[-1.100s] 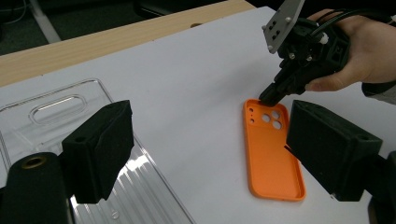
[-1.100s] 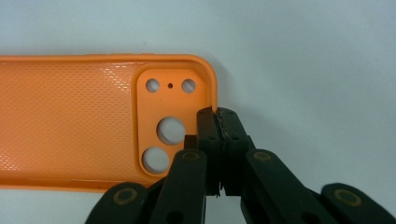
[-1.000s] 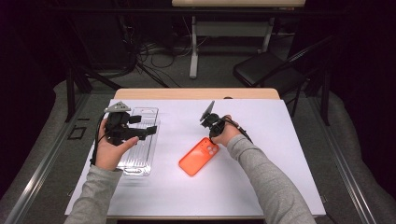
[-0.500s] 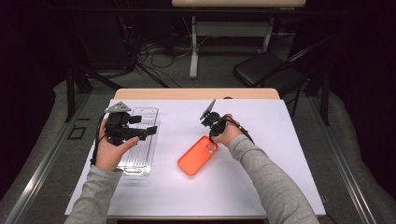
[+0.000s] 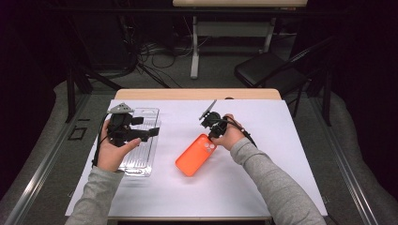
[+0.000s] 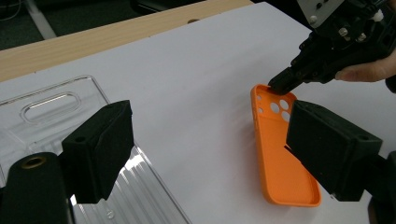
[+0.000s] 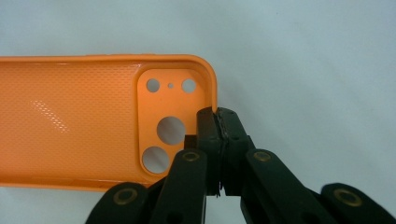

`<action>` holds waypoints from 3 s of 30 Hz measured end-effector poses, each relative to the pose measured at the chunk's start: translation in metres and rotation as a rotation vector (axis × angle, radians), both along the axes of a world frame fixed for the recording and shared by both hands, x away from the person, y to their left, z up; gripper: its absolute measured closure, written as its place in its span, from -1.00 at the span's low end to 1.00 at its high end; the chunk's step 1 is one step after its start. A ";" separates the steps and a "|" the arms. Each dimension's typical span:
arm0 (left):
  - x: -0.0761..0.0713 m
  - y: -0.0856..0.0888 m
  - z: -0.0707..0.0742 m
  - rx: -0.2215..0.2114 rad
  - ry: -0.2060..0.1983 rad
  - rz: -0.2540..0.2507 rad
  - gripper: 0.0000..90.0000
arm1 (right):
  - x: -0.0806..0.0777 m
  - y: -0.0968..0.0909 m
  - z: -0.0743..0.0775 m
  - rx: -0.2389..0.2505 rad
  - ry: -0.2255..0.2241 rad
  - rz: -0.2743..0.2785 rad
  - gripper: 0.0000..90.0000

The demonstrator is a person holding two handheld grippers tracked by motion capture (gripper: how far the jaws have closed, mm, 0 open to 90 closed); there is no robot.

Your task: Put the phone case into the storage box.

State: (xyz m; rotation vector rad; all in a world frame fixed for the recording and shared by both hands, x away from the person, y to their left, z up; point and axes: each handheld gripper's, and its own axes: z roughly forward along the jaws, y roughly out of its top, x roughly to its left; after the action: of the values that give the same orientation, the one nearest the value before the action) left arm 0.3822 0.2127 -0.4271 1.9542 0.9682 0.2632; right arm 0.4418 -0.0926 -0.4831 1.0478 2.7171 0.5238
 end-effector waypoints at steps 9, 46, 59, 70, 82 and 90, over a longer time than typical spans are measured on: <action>0.000 -0.003 -0.002 0.000 0.001 -0.009 -0.66 | -0.012 -0.003 0.010 0.039 -0.080 0.003 0.99; -0.004 -0.018 -0.005 -0.020 0.013 -0.084 -0.42 | -0.060 -0.013 0.033 0.150 -0.386 0.020 0.99; -0.006 -0.031 -0.012 -0.008 0.064 -0.146 -0.25 | -0.068 -0.012 0.038 0.118 -0.468 0.039 0.99; -0.009 -0.041 -0.016 0.008 0.043 -0.175 -0.12 | -0.074 -0.007 0.043 0.095 -0.532 0.065 0.99; -0.013 -0.050 -0.018 0.053 0.004 -0.179 0.03 | -0.079 -0.002 0.049 0.076 -0.592 0.085 0.99; -0.015 -0.054 -0.021 0.007 0.066 -0.202 0.10 | -0.082 -0.001 0.050 0.068 -0.614 0.097 0.99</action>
State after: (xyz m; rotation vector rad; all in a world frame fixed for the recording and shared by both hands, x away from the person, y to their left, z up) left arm 0.3668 0.1588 -0.4479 2.0603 0.8040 0.0877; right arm 0.3601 -0.0933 -0.4333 0.6288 2.2187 0.8030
